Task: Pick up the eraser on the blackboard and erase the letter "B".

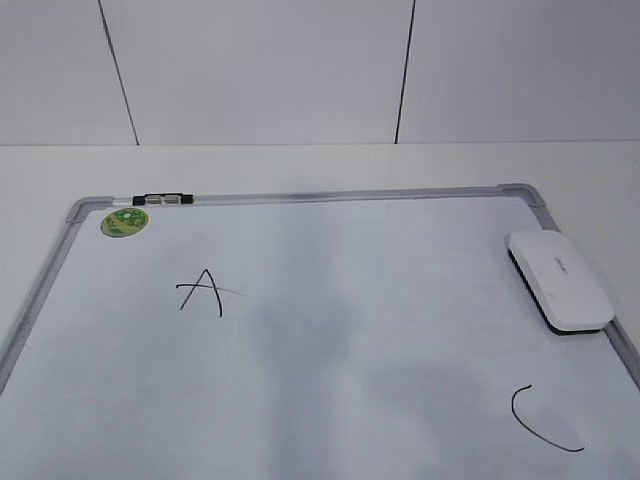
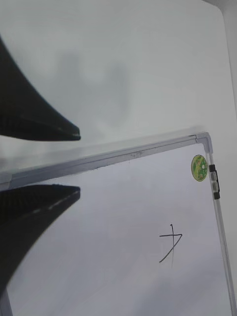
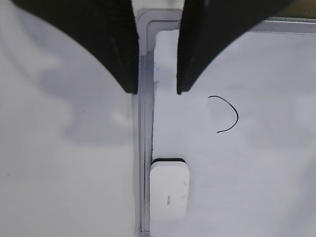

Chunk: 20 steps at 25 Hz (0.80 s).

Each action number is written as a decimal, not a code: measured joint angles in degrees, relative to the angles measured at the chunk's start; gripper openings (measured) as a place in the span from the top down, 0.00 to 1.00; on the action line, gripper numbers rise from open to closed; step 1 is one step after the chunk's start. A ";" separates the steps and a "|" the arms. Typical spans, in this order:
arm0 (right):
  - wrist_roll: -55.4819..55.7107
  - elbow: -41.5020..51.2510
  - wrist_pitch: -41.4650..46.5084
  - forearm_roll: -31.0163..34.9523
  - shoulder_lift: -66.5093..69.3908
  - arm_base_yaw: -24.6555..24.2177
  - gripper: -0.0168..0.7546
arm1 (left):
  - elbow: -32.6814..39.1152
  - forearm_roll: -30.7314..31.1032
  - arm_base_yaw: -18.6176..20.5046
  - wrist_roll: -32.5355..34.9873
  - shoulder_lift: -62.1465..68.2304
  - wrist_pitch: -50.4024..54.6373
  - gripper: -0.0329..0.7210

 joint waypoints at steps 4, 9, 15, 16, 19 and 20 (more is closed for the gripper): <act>0.00 0.00 0.00 0.00 -0.11 0.00 0.71 | 0.00 0.00 1.70 0.00 0.00 -0.29 0.65; 0.10 0.00 -0.25 0.00 -0.11 0.00 0.71 | 0.00 0.00 3.71 0.00 0.00 -0.38 0.65; 0.10 0.00 -0.25 0.00 -0.11 0.00 0.71 | 0.00 0.00 3.70 0.00 0.00 -0.38 0.65; 0.20 0.00 -0.25 0.00 -0.11 0.00 0.71 | 0.00 0.00 3.70 0.00 0.00 -0.38 0.65; 0.19 0.00 -0.25 0.00 -0.11 0.00 0.71 | 0.00 0.00 3.39 0.00 0.00 -0.38 0.65; 0.19 0.00 -0.25 0.00 -0.11 0.00 0.72 | 0.00 0.00 3.12 0.00 0.00 -0.38 0.65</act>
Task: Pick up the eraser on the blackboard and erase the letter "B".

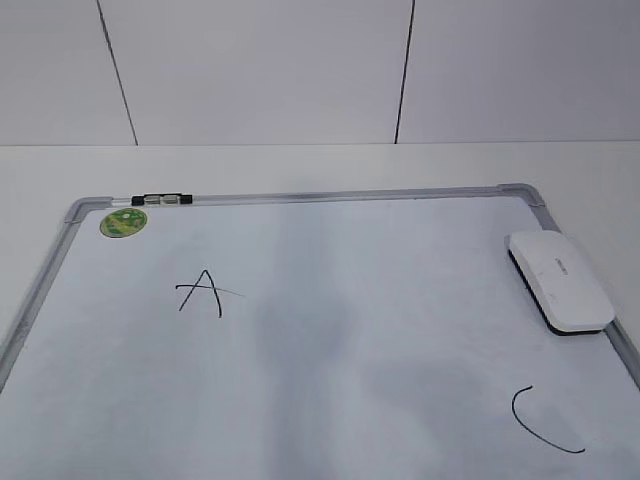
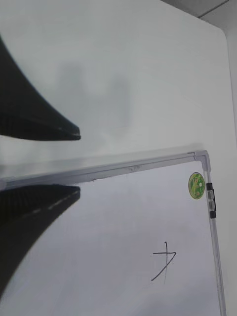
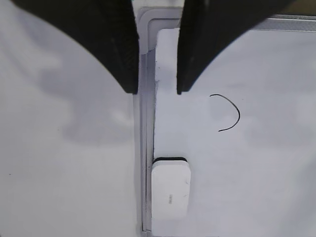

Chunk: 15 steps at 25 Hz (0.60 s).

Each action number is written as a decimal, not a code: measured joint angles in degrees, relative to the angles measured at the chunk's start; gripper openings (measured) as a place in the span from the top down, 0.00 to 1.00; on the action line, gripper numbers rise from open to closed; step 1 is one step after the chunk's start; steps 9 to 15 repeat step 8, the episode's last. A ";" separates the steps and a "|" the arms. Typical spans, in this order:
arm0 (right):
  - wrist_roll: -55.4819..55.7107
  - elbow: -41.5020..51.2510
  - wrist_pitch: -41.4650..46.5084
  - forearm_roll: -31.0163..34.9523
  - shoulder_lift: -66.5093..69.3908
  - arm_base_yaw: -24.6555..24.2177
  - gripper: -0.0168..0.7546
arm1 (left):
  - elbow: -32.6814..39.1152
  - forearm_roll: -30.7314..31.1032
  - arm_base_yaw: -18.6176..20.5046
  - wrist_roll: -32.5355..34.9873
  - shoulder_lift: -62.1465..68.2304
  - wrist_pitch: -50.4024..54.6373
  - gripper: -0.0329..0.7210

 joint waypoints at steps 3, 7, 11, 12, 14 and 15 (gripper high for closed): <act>0.00 0.00 0.00 0.00 0.00 0.00 0.72 | 0.00 0.00 -1.23 0.00 0.00 0.00 0.65; 0.00 0.00 0.00 -0.10 0.00 0.00 0.72 | 0.00 0.00 -1.85 0.00 0.00 0.00 0.65; 0.00 0.00 0.00 -0.10 0.00 0.00 0.72 | 0.00 0.00 -1.85 0.00 0.00 0.00 0.65; 0.00 0.00 0.00 -0.10 0.00 0.00 0.72 | 0.00 0.00 -1.85 0.00 0.00 0.00 0.65; 0.00 0.00 0.00 -0.10 0.00 0.00 0.72 | 0.00 0.00 -1.85 0.00 0.00 0.00 0.65; 0.00 0.00 0.00 -0.10 0.00 0.00 0.72 | 0.00 0.00 -1.85 0.00 0.00 0.00 0.65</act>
